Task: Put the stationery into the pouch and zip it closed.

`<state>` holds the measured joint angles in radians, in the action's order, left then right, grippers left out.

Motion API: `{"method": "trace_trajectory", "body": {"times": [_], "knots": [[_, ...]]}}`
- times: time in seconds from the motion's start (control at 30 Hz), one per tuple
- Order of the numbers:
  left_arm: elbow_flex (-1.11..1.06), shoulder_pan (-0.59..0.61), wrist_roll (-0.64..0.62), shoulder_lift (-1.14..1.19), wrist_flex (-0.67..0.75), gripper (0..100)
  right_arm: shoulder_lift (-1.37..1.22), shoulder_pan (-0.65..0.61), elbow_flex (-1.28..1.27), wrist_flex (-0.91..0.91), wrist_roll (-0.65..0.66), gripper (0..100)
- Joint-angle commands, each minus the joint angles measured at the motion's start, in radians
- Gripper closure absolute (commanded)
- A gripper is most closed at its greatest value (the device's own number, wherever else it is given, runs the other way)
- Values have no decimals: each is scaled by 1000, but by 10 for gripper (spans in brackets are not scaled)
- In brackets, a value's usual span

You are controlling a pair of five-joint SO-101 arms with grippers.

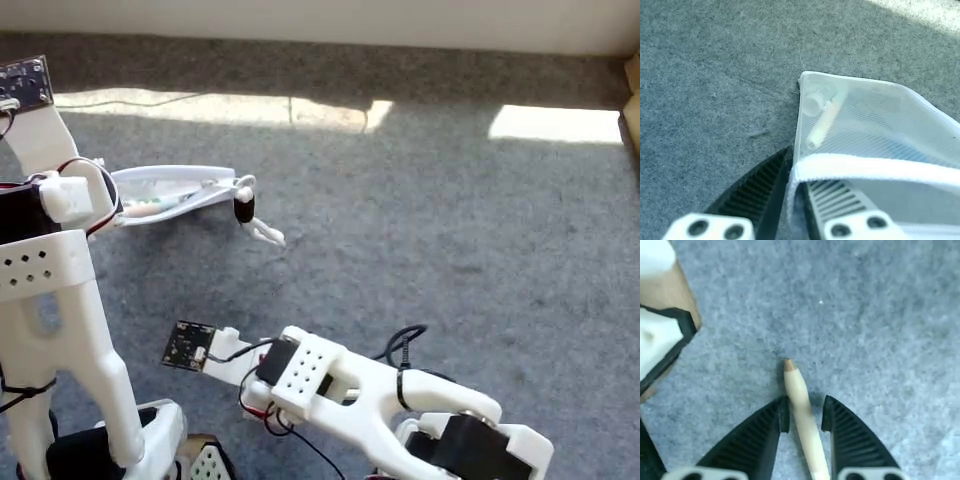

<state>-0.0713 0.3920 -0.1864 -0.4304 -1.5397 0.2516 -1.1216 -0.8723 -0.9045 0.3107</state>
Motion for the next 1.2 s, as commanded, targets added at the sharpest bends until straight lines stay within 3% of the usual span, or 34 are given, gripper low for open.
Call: {"method": "trace_trajectory", "body": {"times": [0.0,0.63,0.8,0.97,1.17], "knots": [[2,19,0,-16,14,983,5,47,21,15,32,893],[-13,19,0,-21,20,983,5,-4,-35,12,63,896],[-13,19,0,-21,20,983,5,-4,-35,13,69,970],[-13,19,0,-21,20,983,15,8,-35,7,64,976],[-13,21,0,-21,20,983,25,82,13,-171,63,976]]}}
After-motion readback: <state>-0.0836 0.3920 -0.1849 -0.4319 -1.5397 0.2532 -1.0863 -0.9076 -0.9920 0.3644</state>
